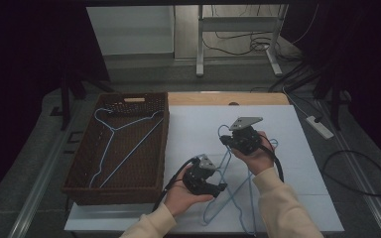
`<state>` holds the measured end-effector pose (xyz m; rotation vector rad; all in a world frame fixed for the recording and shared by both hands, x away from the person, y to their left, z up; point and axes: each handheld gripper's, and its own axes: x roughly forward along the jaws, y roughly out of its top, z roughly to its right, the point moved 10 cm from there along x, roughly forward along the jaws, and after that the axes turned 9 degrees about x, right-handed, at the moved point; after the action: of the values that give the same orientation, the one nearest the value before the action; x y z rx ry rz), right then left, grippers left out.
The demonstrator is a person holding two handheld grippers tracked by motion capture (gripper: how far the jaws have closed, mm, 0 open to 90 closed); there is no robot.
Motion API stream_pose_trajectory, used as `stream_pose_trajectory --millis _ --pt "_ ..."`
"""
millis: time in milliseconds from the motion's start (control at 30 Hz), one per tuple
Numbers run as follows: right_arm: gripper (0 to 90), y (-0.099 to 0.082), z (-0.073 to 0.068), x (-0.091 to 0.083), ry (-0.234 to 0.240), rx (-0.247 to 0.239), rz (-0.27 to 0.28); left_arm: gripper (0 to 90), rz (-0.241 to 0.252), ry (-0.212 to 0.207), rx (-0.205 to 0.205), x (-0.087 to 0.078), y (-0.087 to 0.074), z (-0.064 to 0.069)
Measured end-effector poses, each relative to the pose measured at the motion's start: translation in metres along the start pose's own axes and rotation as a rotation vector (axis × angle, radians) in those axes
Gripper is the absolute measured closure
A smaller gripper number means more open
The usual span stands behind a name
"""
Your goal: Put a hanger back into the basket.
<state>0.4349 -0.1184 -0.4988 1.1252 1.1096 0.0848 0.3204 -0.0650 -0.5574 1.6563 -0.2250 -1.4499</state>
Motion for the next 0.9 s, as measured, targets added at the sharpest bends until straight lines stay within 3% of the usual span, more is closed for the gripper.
stream_pose_trajectory --millis 267,533,833,900 --pt "87.5 0.0 0.0 -0.001 0.001 -0.001 0.002 47.0 -0.012 -0.054 -0.07 0.017 0.001 -0.004" --pt "87.4 0.001 0.001 -0.004 0.0 0.001 0.017 74.9 -0.007 -0.1 -0.109 0.023 0.001 -0.004" --pt "86.0 0.002 0.005 -0.015 0.003 0.038 0.068 83.4 0.01 -0.055 -0.153 0.018 0.001 -0.01" --pt "72.9 0.002 0.007 -0.023 0.014 0.066 0.099 86.2 0.036 -0.042 -0.171 0.015 0.003 -0.013"
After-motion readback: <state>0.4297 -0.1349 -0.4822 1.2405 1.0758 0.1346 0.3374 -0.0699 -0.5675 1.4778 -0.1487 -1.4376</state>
